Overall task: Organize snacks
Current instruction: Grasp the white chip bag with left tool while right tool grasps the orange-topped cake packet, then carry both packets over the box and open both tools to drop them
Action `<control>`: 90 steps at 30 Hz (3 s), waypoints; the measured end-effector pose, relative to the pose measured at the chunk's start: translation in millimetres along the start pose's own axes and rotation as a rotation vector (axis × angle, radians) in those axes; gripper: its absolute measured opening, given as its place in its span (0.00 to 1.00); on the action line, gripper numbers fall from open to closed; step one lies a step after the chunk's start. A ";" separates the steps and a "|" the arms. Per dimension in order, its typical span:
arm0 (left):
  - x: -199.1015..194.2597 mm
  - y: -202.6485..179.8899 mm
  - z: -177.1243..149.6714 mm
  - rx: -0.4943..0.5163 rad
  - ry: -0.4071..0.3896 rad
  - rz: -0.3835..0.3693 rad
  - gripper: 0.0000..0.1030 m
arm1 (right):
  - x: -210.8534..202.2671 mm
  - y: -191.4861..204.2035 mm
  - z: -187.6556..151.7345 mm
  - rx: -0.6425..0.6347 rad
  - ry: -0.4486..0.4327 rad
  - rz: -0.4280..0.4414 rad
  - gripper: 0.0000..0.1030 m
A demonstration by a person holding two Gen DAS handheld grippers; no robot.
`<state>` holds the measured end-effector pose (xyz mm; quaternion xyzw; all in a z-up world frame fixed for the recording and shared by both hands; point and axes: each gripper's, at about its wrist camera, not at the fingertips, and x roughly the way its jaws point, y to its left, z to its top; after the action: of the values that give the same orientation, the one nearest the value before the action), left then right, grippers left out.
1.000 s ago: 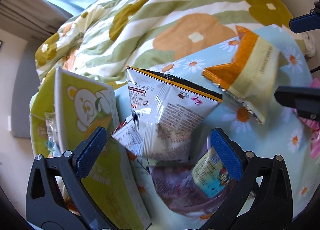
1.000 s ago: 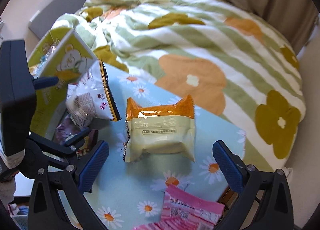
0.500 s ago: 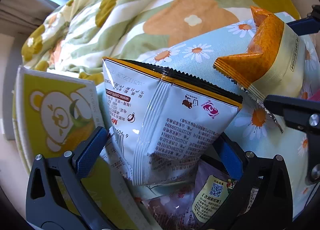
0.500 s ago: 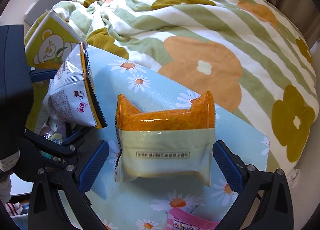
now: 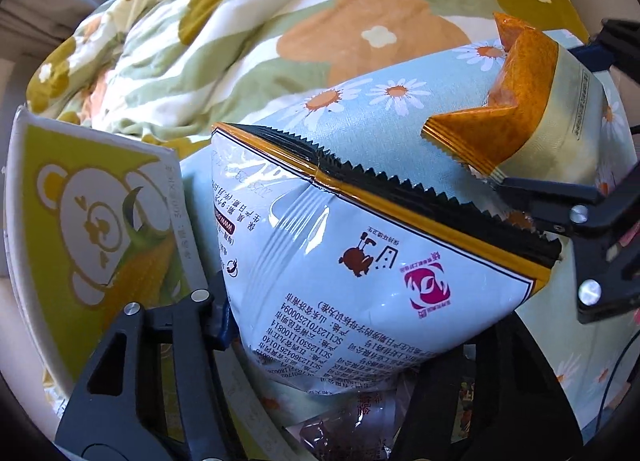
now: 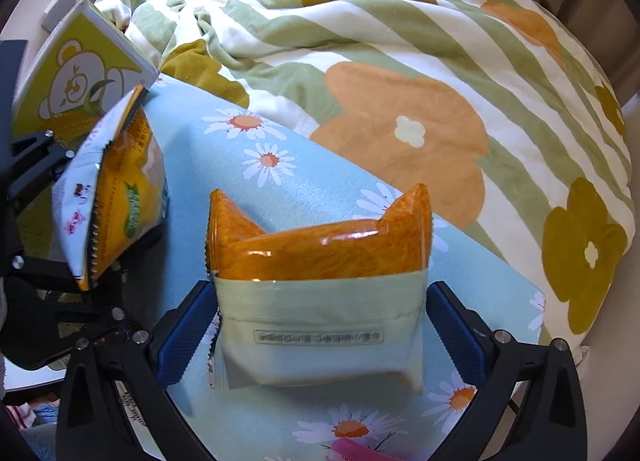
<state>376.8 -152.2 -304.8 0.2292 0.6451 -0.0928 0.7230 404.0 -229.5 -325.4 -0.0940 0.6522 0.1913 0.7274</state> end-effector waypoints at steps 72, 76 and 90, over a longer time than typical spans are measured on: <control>-102.9 338.9 -122.9 -0.207 -0.348 -0.148 0.99 | -131.7 266.8 102.7 0.194 -0.366 0.027 0.68; -104.1 341.1 -139.5 -0.208 -0.350 -0.137 0.99 | -131.2 267.2 102.0 0.213 -0.368 0.003 0.68; -110.6 353.5 -183.7 -0.323 -0.364 -0.118 0.99 | -113.8 277.2 117.4 0.276 -0.340 0.010 0.72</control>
<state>348.5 223.1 -133.6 0.0521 0.5231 -0.0703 0.8477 391.4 50.2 -166.6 0.0433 0.5405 0.1170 0.8320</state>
